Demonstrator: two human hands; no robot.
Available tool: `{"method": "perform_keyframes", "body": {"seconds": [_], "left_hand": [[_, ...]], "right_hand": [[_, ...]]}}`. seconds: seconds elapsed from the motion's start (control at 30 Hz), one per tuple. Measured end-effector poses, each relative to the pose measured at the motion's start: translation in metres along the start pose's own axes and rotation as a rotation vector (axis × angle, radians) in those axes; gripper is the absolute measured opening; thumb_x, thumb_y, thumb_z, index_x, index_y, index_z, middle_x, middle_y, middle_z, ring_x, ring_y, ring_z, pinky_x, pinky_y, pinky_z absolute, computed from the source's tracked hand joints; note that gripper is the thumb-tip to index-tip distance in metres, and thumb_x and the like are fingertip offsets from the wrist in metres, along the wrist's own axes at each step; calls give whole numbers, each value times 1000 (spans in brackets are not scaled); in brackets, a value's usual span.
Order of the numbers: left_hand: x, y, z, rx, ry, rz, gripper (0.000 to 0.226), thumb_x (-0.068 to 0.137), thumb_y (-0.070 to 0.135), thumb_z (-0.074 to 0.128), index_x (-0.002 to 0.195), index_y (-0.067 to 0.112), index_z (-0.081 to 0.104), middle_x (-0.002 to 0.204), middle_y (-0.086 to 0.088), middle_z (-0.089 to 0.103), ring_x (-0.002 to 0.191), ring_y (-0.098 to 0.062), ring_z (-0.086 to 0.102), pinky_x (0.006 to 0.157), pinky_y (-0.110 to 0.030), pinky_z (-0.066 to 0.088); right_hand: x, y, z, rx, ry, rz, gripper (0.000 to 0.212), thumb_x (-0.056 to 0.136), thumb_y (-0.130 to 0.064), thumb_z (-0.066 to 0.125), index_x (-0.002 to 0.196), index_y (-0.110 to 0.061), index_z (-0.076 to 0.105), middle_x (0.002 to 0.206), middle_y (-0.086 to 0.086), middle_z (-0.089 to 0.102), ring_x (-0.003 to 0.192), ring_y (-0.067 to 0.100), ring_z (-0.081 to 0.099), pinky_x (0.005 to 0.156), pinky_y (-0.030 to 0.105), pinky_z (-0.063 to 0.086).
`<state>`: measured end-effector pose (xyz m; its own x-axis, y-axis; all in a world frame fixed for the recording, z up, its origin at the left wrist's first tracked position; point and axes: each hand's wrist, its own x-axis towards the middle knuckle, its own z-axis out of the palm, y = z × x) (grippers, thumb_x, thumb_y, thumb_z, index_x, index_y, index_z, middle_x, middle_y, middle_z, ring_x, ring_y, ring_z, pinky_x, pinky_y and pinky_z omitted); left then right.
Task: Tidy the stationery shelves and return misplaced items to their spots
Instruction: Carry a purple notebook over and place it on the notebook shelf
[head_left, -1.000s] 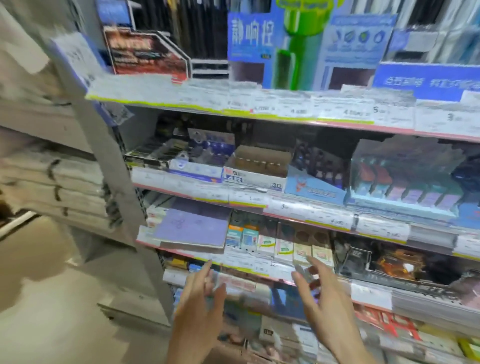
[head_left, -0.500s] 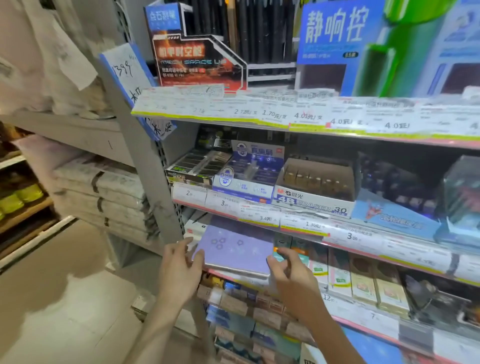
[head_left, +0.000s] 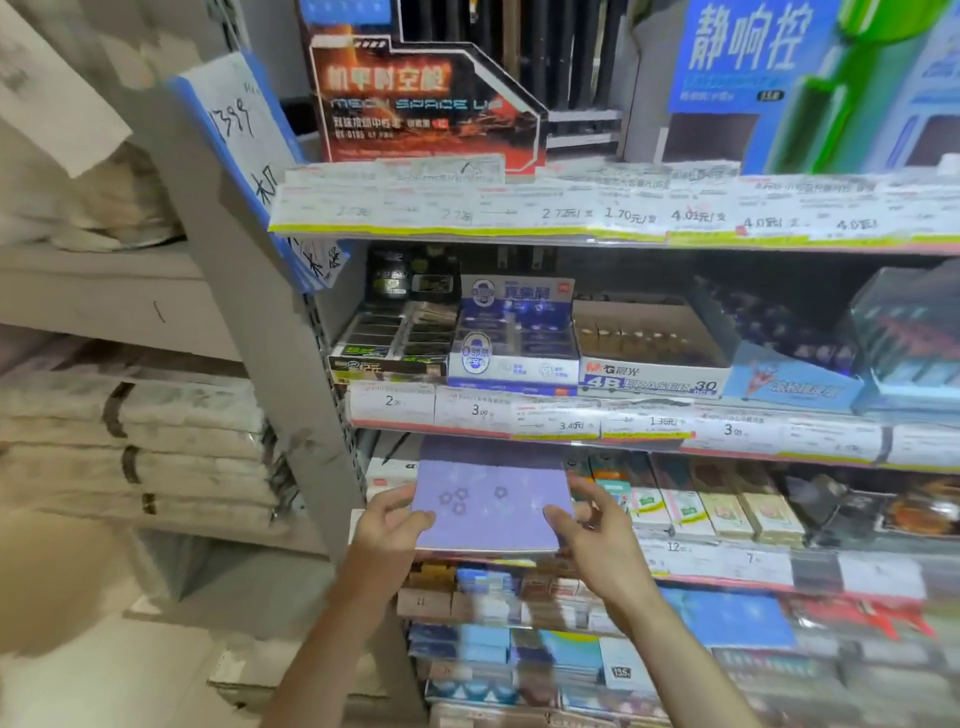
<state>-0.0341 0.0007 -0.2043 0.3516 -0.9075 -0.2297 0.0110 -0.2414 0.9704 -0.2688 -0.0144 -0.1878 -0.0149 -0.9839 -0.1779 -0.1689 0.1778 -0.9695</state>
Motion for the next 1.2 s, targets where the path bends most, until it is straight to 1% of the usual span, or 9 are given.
{"method": "perform_keyframes", "body": {"seconds": [0.13, 0.23, 0.33, 0.43, 0.57, 0.7, 0.9, 1.07, 1.2], "left_hand": [[-21, -17, -16, 38, -73, -103, 47, 57, 27, 67, 103, 25, 68, 89, -6, 75, 84, -26, 69, 75, -38, 48], [-29, -26, -12, 104, -213, -95, 23, 82, 28, 71, 105, 27, 66, 93, -4, 75, 83, -22, 69, 68, -32, 48], [-24, -28, -4, 108, -224, -28, 15, 94, 24, 64, 107, 31, 62, 103, 2, 75, 85, -16, 70, 72, -33, 49], [-24, -27, -3, 69, -265, 37, 22, 96, 23, 62, 115, 32, 59, 109, 7, 73, 99, -16, 69, 85, -34, 49], [-26, -28, -7, 33, -292, 10, 38, 78, 32, 68, 114, 25, 59, 110, -3, 74, 98, -24, 71, 88, -42, 53], [-28, -27, -9, 90, -280, 54, 14, 95, 22, 63, 108, 22, 59, 100, 2, 73, 92, -17, 70, 79, -31, 48], [-13, -50, -17, 173, -265, 84, 31, 77, 58, 64, 99, 36, 63, 92, -20, 67, 83, -42, 63, 88, -60, 48], [-27, -49, -13, 194, -286, 43, 34, 71, 60, 61, 93, 34, 58, 89, -12, 69, 82, -34, 67, 88, -56, 49], [-40, -60, -9, 269, -344, 88, 32, 77, 60, 56, 92, 32, 53, 78, -6, 59, 68, -31, 60, 80, -59, 48]], "right_hand": [[-32, 17, -10, 56, -37, 72, 38, 92, -9, 66, 122, -30, 58, 91, 0, 77, 75, 18, 71, 72, 34, 54], [-48, 31, -14, -13, -63, 96, 38, 91, -9, 62, 119, -35, 59, 84, 9, 75, 73, 33, 66, 68, 36, 48], [-58, 34, -9, -56, -121, 98, 28, 95, -12, 56, 120, -24, 58, 83, 30, 63, 69, 25, 54, 61, 29, 41], [-60, 30, 1, -60, -105, 87, 20, 98, -30, 59, 113, -16, 61, 93, 9, 74, 77, 24, 69, 62, 18, 47], [-46, 19, 11, -28, -25, 43, 20, 98, -45, 56, 103, -26, 60, 107, -1, 71, 91, 11, 66, 86, 35, 48], [-28, 18, 23, 17, 22, 2, 35, 96, -48, 57, 123, -26, 60, 121, -7, 69, 113, 14, 65, 101, 44, 49], [-31, 33, 26, 6, 41, 3, 19, 100, -33, 56, 107, -16, 62, 71, -19, 65, 65, -2, 61, 60, 19, 41], [-44, 39, 21, -23, 86, 12, 11, 101, -27, 56, 109, -23, 62, 103, -14, 71, 92, -8, 65, 67, 7, 45], [-63, 53, 14, -41, 134, 38, 14, 101, -27, 56, 113, -23, 62, 106, -15, 73, 98, -3, 67, 79, 18, 48]]}}
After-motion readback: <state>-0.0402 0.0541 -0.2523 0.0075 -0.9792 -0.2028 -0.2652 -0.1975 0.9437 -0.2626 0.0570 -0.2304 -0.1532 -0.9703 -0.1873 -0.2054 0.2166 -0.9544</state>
